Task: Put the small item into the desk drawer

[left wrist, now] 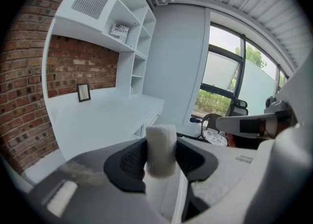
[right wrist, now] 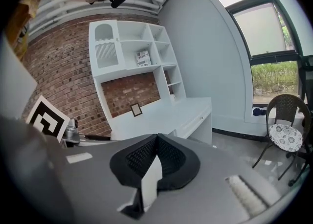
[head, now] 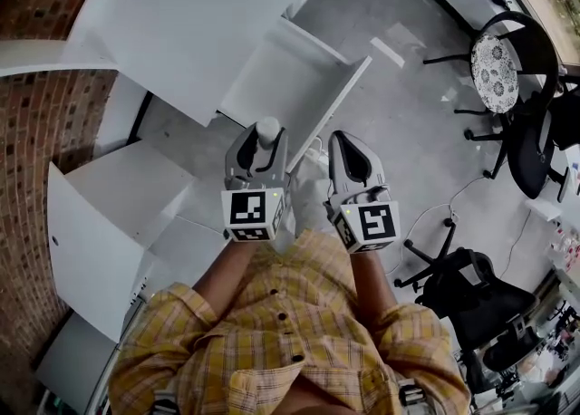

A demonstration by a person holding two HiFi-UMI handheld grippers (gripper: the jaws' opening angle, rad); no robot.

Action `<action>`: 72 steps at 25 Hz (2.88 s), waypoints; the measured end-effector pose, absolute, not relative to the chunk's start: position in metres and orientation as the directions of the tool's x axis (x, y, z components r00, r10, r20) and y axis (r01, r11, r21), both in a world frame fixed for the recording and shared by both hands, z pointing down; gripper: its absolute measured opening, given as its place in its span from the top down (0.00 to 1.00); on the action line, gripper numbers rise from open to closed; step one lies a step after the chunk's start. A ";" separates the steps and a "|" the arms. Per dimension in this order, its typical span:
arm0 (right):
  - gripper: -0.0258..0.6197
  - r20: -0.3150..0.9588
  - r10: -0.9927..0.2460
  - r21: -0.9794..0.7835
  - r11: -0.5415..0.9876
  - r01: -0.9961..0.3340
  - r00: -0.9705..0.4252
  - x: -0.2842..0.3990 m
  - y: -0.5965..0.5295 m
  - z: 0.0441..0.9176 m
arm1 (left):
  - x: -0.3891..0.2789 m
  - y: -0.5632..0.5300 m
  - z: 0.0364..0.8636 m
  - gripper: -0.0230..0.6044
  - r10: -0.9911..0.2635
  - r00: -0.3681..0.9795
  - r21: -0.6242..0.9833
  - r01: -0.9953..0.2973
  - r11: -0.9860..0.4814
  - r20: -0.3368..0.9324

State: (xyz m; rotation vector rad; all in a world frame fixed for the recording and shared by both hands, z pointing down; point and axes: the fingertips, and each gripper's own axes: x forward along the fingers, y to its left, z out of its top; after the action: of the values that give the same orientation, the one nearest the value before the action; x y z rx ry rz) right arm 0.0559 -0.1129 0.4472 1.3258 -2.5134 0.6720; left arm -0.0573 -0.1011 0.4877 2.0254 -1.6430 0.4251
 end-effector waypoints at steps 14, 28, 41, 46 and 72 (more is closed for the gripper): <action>0.96 0.434 -0.686 -0.278 0.514 -0.811 -0.584 0.057 -0.139 0.488 | -0.055 -0.128 0.552 0.67 -0.718 0.203 0.147 -0.979 -0.140 0.666; 0.96 0.476 -0.648 -0.292 0.522 -0.802 -0.595 0.061 -0.144 0.520 | -0.052 -0.143 0.626 0.67 -0.628 0.178 0.143 -0.984 -0.107 0.758; 0.96 0.507 -0.619 -0.307 0.521 -0.796 -0.601 0.067 -0.145 0.547 | -0.056 -0.154 0.683 0.67 -0.561 0.180 0.182 -0.982 -0.052 0.808; 0.96 0.515 -0.609 -0.311 0.523 -0.793 -0.604 0.069 -0.145 0.555 | -0.055 -0.154 0.703 0.67 -0.539 0.177 0.186 -0.982 -0.038 0.823; 0.96 0.549 -0.566 -0.333 0.526 -0.783 -0.614 0.068 -0.140 0.582 | -0.063 -0.159 0.793 0.66 -0.434 0.185 0.207 -0.978 0.004 0.882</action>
State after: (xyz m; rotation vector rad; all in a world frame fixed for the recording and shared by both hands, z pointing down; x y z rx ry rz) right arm 0.0678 -0.1405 0.5819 1.1118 -2.3952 0.7975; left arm -0.0633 -0.1593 0.7930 1.5754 -1.3866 0.7734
